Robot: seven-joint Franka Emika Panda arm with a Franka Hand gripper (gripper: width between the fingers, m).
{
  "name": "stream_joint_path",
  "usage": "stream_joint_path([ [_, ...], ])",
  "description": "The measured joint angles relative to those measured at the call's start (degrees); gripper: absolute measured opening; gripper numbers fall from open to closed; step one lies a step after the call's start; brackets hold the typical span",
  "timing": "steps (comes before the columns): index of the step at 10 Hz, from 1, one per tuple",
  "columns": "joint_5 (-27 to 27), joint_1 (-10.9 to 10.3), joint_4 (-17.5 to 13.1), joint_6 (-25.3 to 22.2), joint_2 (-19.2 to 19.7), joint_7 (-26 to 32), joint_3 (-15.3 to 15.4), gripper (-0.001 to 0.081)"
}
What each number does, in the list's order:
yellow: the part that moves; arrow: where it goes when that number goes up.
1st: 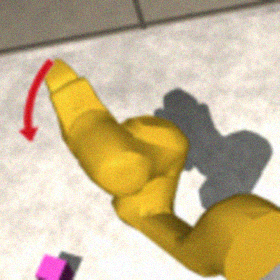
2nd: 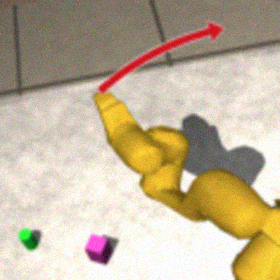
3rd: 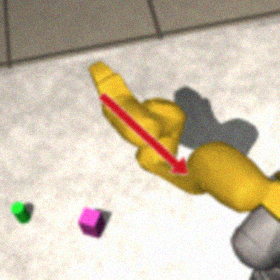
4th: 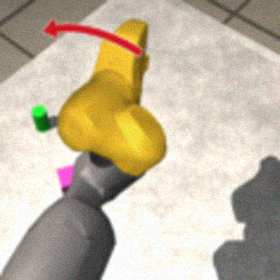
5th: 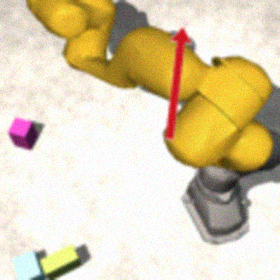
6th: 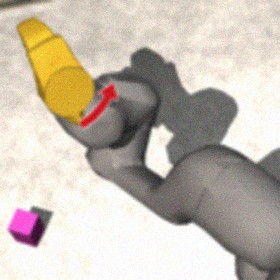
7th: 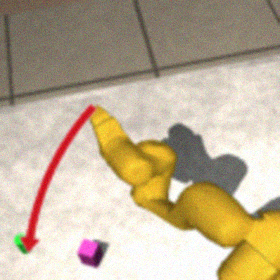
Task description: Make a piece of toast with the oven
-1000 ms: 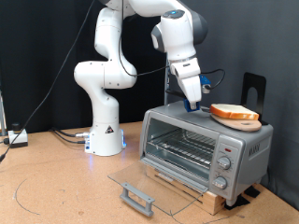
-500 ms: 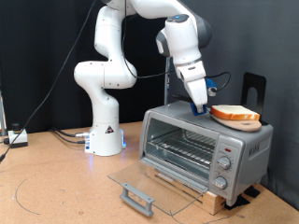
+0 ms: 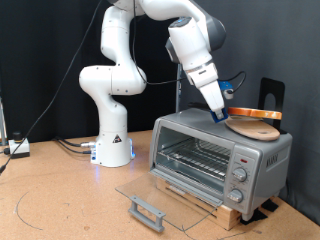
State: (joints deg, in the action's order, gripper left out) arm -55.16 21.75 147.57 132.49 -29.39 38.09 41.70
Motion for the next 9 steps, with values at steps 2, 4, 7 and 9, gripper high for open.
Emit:
stream_joint_path([
  [2, -0.01, 0.04, -0.01, -2.13, -0.51, 0.05, -2.18, 0.0395],
  [4, 0.02, 0.08, -0.06, -5.04, -1.37, 0.11, -5.03, 0.0395],
  [7, 3.06, 1.06, 0.01, -6.83, -3.64, 0.2, -7.08, 0.0395],
  [9, 2.22, 1.04, 0.24, -6.93, -3.49, 0.2, -7.57, 0.0395],
])
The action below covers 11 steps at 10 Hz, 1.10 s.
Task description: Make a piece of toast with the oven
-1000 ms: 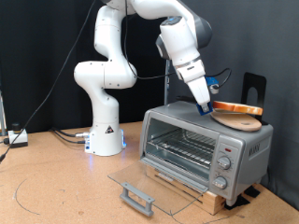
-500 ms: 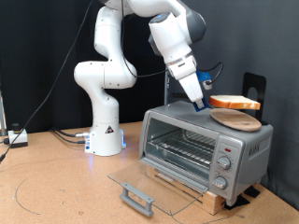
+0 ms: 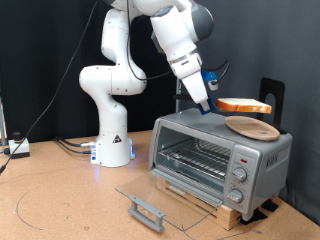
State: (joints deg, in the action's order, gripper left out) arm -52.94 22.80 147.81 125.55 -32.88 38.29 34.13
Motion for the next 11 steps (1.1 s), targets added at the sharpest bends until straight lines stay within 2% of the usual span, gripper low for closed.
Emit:
stream_joint_path([
  [2, -0.24, 0.15, 0.17, -3.02, -0.29, 1.52, -4.38, 0.0395],
  [4, 1.96, 0.88, 0.13, -8.65, -0.73, 4.42, -9.49, 0.0395],
  [6, 5.74, 2.57, 0.07, -11.58, -1.02, 5.89, -13.0, 0.0395],
  [9, 10.16, 5.2, -0.02, -13.37, -1.06, 9.33, -17.48, 0.0395],
  [11, 14.26, 6.97, -0.6, -16.84, -1.04, 12.46, -20.9, 0.0395],
])
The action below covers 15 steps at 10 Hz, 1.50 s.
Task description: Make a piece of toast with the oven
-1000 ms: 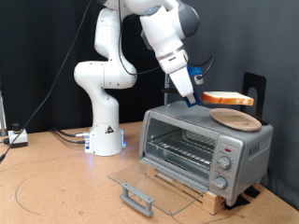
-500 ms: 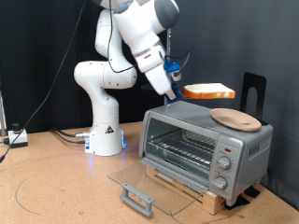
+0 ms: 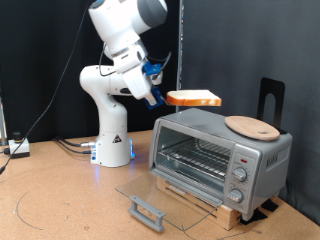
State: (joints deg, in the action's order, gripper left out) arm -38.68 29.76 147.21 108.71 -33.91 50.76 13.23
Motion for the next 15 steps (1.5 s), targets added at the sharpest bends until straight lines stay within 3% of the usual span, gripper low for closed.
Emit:
stream_joint_path([
  [6, 9.53, 5.15, -1.95, -5.33, 0.51, 6.63, -8.13, 0.0395],
  [9, 9.74, 5.17, -1.35, -5.22, 0.59, 8.68, -8.16, 0.0395],
  [12, 11.41, 5.21, 3.07, 0.14, 1.42, 14.96, -7.89, 0.0395],
  [15, 13.7, 5.43, 6.12, 6.87, 5.46, 15.97, -7.84, 0.0395],
])
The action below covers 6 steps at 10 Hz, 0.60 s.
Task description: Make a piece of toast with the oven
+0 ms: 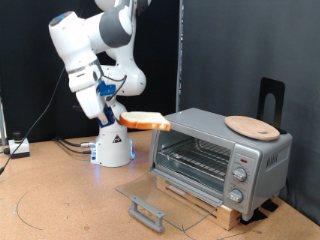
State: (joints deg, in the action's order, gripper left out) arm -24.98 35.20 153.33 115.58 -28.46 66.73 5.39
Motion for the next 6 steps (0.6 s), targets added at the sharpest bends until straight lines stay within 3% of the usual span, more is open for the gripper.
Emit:
stream_joint_path([
  [3, 0.99, -0.06, 1.63, 6.39, 5.07, 0.15, 1.33, 0.0395],
  [6, 1.09, -1.35, 3.54, 12.71, 8.39, 0.21, 5.33, 0.0395],
])
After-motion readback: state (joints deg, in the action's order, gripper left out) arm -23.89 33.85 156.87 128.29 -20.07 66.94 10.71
